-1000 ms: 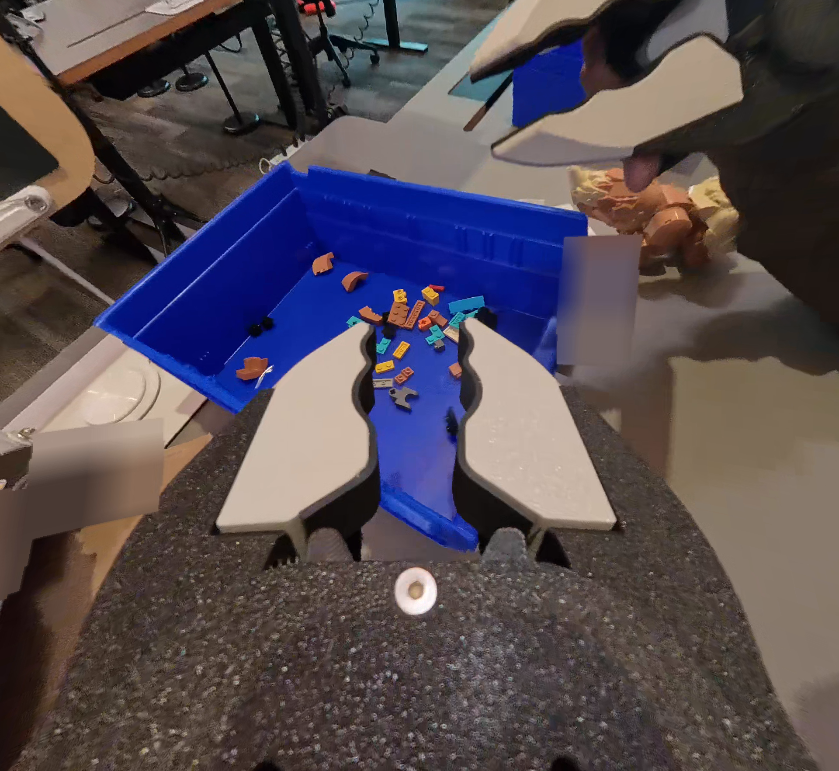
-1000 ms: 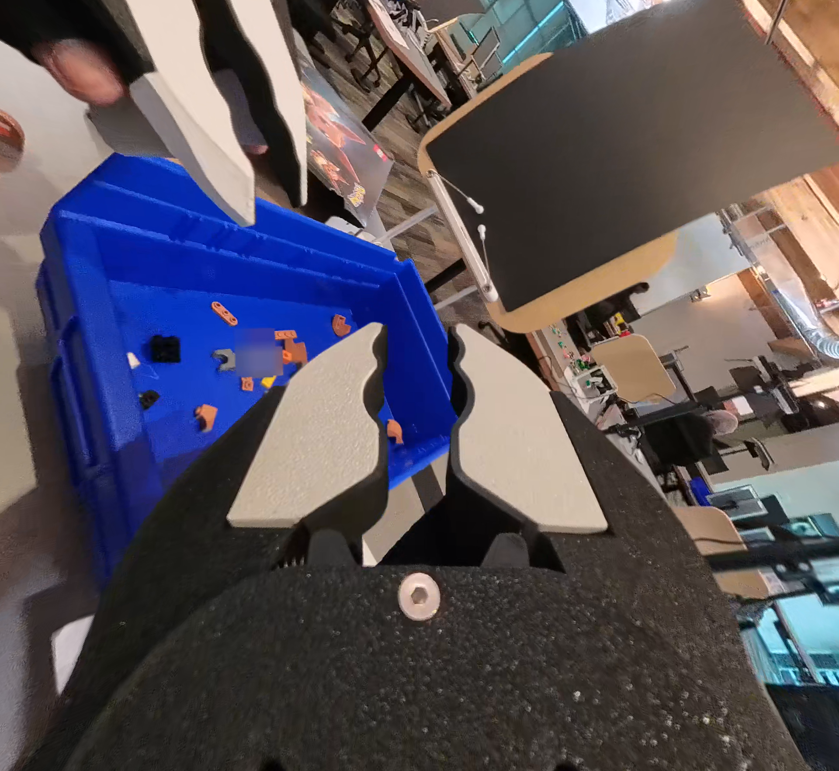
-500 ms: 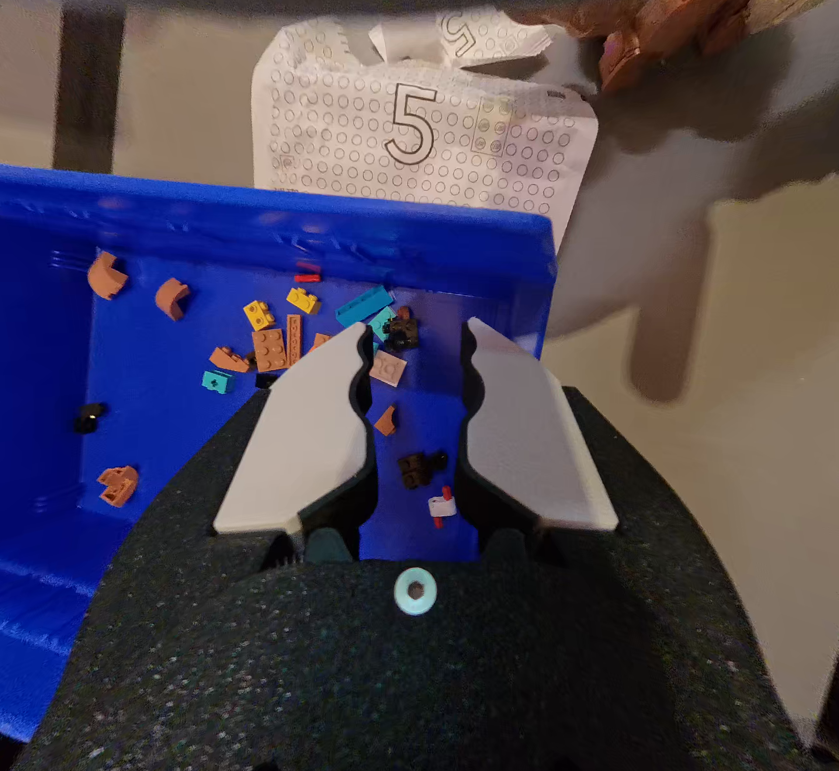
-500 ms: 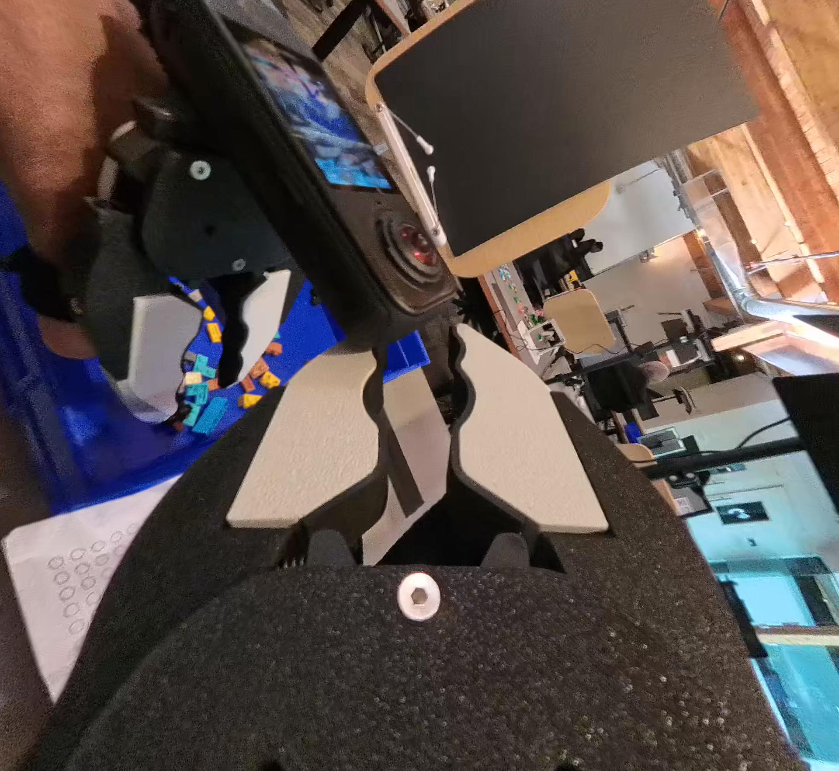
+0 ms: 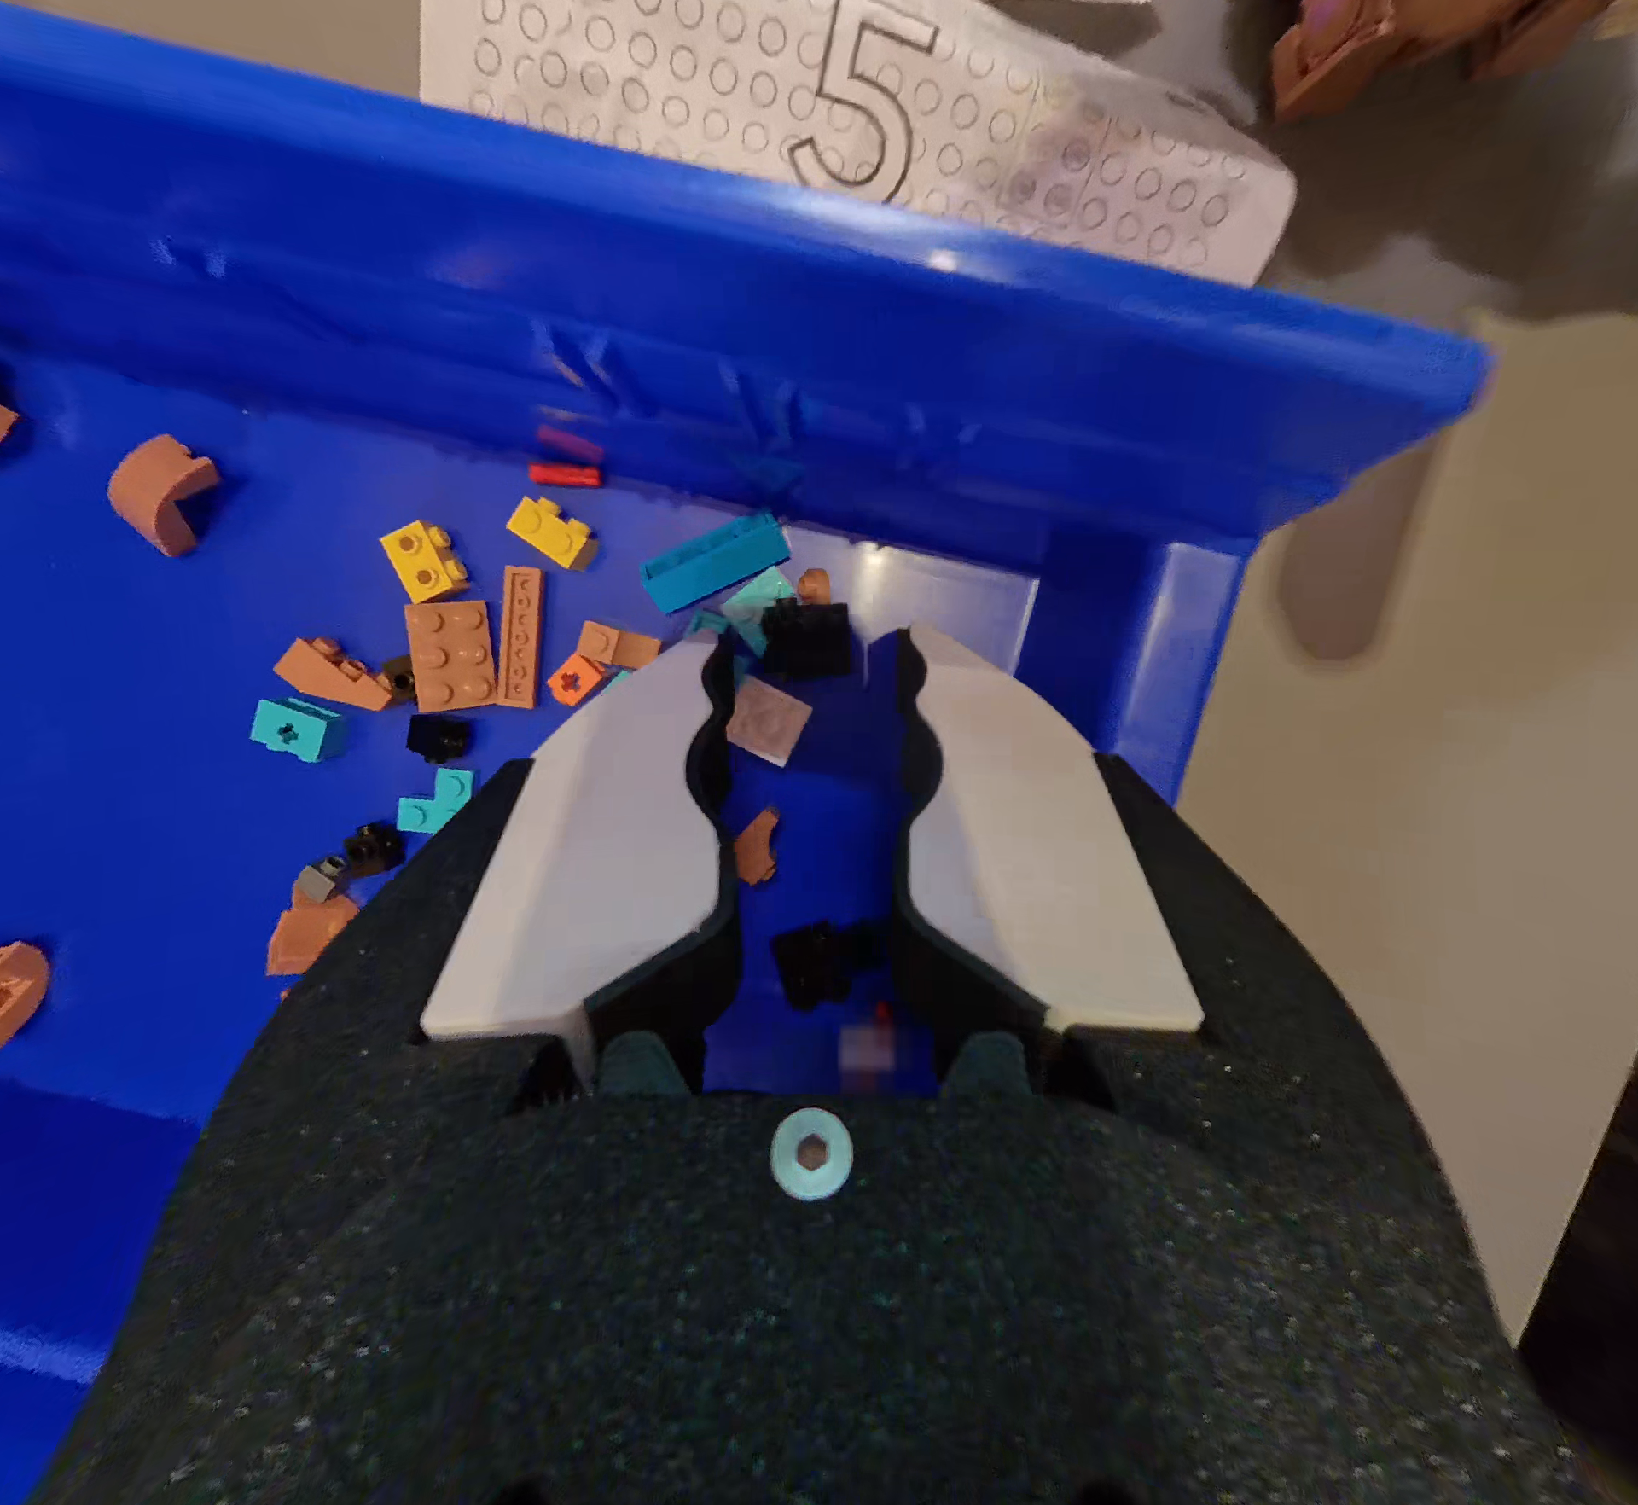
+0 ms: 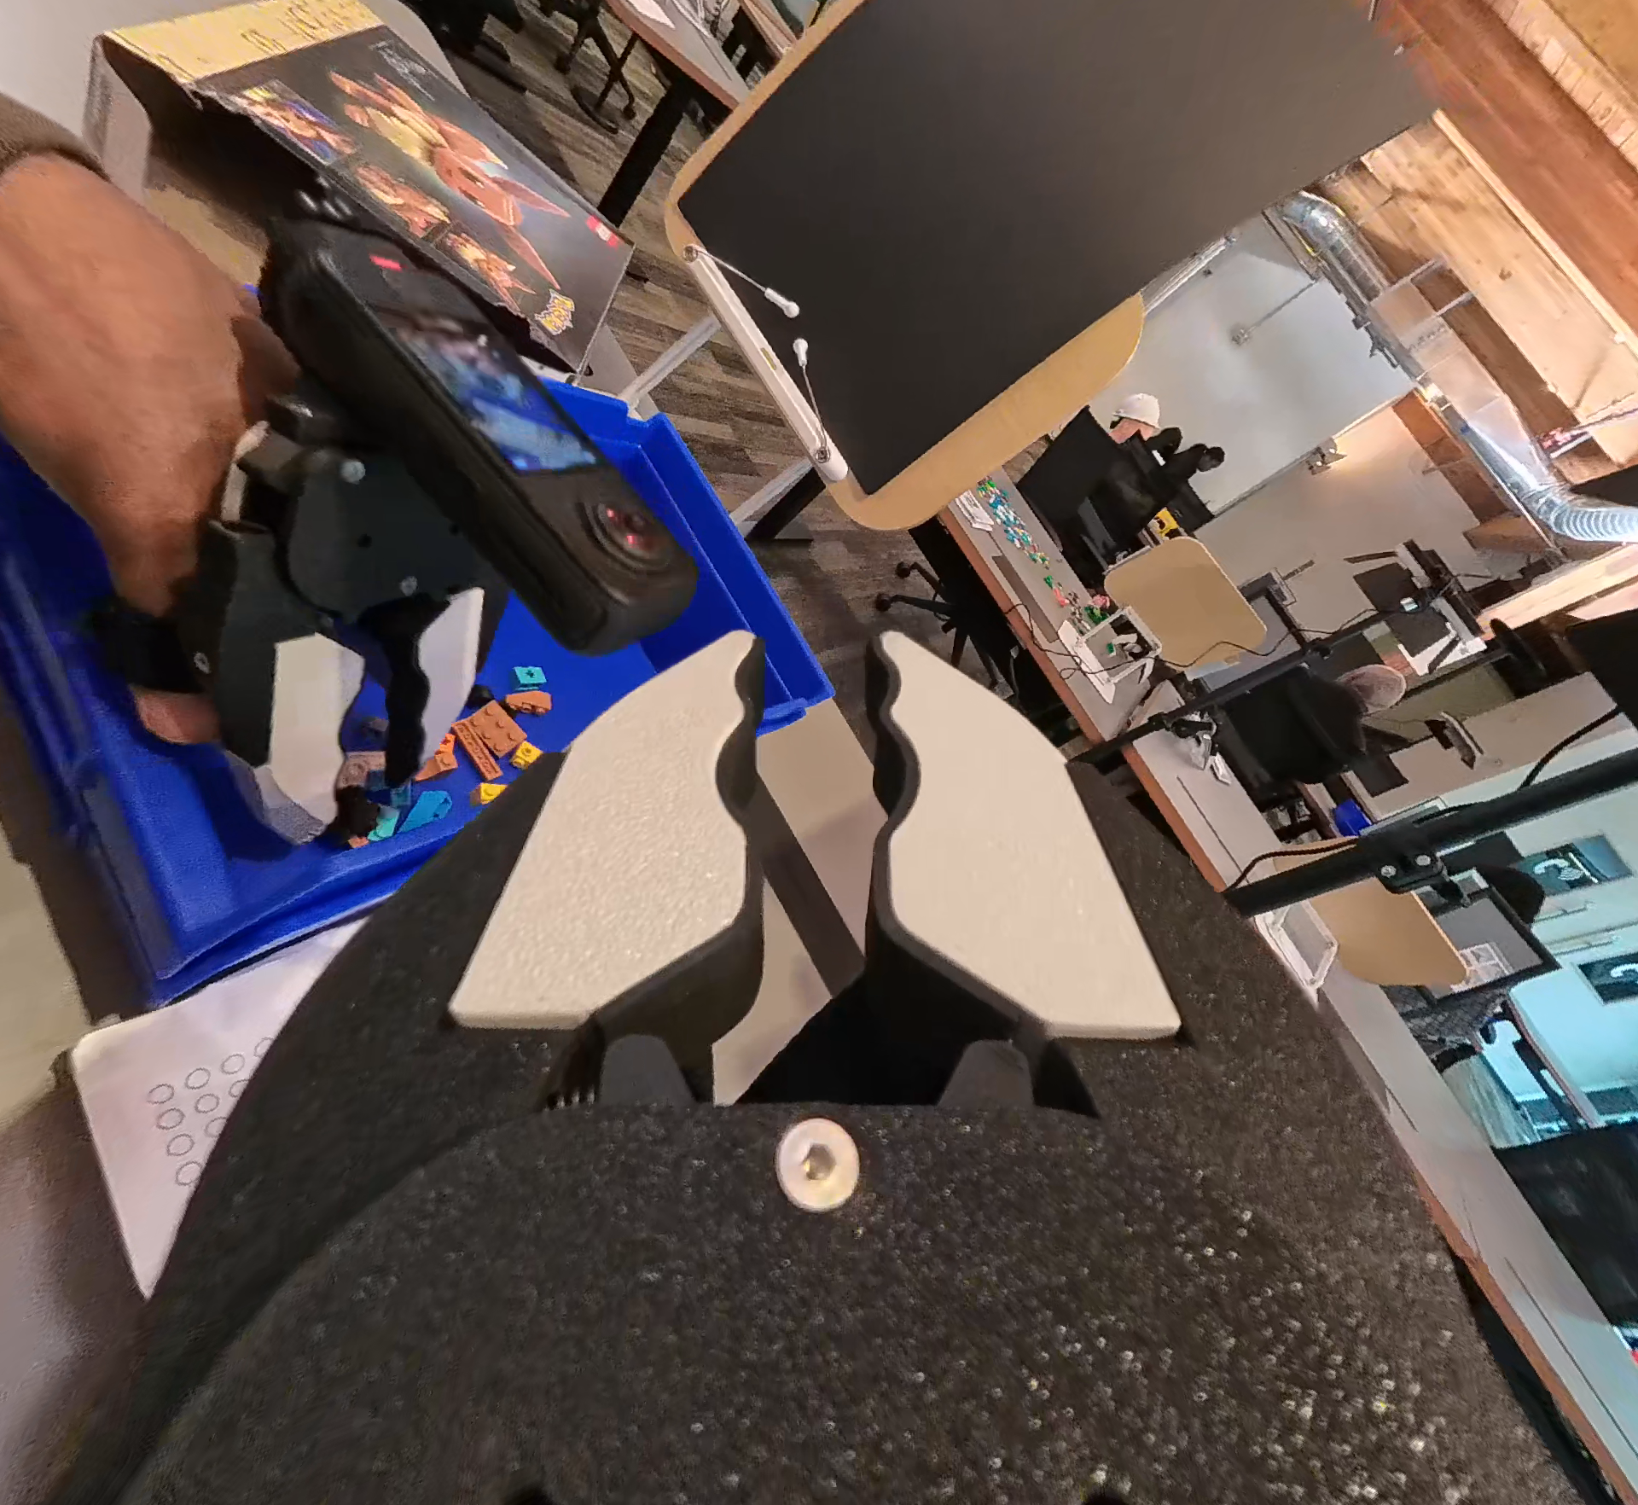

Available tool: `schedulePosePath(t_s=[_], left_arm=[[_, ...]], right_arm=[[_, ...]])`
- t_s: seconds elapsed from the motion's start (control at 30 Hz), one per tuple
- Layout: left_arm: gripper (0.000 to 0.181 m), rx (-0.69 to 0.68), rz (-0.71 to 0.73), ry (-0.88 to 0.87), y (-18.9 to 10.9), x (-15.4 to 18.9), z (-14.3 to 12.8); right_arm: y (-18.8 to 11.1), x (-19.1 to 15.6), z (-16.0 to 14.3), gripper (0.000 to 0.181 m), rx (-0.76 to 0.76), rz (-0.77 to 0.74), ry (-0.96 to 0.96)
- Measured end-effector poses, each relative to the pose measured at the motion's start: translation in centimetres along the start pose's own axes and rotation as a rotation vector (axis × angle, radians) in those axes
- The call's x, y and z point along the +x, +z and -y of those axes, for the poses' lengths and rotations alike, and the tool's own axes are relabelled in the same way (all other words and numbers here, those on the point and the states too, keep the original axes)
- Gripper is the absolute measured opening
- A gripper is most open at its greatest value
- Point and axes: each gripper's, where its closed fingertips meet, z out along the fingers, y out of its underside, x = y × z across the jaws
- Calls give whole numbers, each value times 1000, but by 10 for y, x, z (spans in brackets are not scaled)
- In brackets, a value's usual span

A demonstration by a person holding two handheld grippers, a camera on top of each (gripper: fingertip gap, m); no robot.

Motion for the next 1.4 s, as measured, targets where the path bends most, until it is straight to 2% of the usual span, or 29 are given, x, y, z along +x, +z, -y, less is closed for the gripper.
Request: schedulePosePath(t_s=[0.07, 0.13, 0.23, 0.47, 0.57, 0.67, 0.77, 0.93, 1.27, 1.4], left_arm=[[33, -34, 23, 7, 5, -5, -3], [19, -24, 8, 5, 6, -4, -1], [11, 64, -6, -50, -2, -4, 7], [10, 447, -57, -161, -69, 13, 27], [10, 609, -51, -135, -102, 29, 33], [10, 693, 44, -84, -127, 36, 27], [10, 757, 98, -46, -144, 42, 21], [10, 815, 122, -50, -155, 41, 9], [10, 1022, 177, -85, -172, 39, -8], [10, 1084, 152, -121, -173, 38, -14]], right_arm=[[-1, -1, 3, 21, 9, 1, -6], [-1, -2, 5, 21, 14, 1, -11], [-2, -3, 7, 21, 21, 1, -15], [1, -15, 7, 21, 36, 64, -28], [4, -39, 6, 21, 42, 178, -89], [6, -73, 9, 22, 73, 299, -204], [14, -96, 17, 27, 101, 339, -261], [30, -114, 29, 39, 154, 272, -349], [46, -132, 54, 43, 255, 124, -359], [52, -139, 57, 44, 268, 67, -384]])
